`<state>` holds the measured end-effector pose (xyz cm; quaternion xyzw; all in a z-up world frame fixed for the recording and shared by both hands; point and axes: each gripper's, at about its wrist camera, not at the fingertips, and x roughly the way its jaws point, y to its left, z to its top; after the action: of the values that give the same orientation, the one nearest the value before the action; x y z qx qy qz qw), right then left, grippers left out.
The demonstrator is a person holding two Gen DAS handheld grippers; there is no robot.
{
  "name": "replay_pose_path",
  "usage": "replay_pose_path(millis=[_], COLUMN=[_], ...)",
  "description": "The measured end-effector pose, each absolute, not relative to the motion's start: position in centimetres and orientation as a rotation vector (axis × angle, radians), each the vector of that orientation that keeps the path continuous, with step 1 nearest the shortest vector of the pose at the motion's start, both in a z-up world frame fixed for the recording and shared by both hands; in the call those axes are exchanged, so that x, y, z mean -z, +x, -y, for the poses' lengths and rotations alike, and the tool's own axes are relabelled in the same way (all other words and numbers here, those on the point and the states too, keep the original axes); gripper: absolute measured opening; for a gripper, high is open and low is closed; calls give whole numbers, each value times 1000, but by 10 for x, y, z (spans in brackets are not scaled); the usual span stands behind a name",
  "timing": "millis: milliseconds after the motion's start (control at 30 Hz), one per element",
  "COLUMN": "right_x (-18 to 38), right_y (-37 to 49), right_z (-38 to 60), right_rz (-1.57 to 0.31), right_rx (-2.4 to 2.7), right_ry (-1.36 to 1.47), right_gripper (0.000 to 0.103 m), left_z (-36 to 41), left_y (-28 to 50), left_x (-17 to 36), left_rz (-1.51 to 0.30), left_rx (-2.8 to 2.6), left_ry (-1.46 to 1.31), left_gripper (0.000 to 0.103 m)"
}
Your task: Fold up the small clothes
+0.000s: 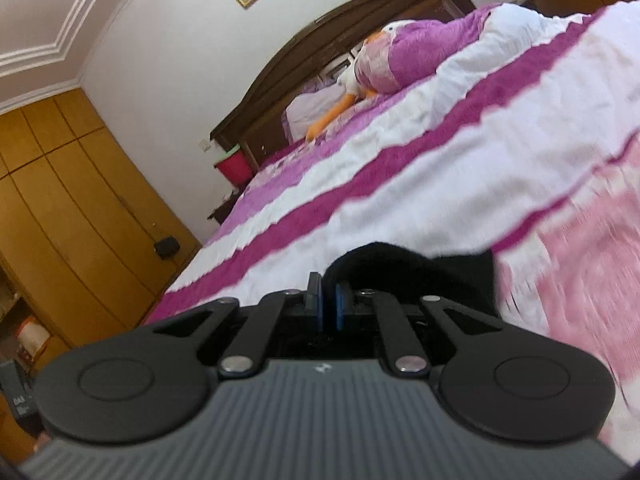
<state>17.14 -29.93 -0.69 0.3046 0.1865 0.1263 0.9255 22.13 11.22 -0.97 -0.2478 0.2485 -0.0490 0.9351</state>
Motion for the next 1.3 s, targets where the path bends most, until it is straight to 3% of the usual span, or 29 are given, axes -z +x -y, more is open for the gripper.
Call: replay_pose_path(millis=[167,233,367,400,667,967,1300], right_x=[11,17,22,22,5,50,48], right_y=[211,219,212,207,179,221,218], right_z=[292,288,294,297,290,286,293], right_rz=[-443,-477,-476,-465,-362,-533,-529], right_rx=[-180,-116,-111,-119,-167,-108,-124], right_ry=[557,498,492,500,391,336,428], right_gripper=[18,34,40,40,40,36,36], left_z=[-117,-119,-122,-122,-109,-112,-109], left_y=[255,258,246,241,224,256,254], left_x=[25,26,13,8,2,61,53], left_rz=[-575,-576,-515,-493,-476,-624,-645], left_rx=[37,49,43,40,100,9,-11], left_ry=[-528,-540,-485,-462,-354,-325,-282], left_gripper=[12,20,52,53,53,53,53])
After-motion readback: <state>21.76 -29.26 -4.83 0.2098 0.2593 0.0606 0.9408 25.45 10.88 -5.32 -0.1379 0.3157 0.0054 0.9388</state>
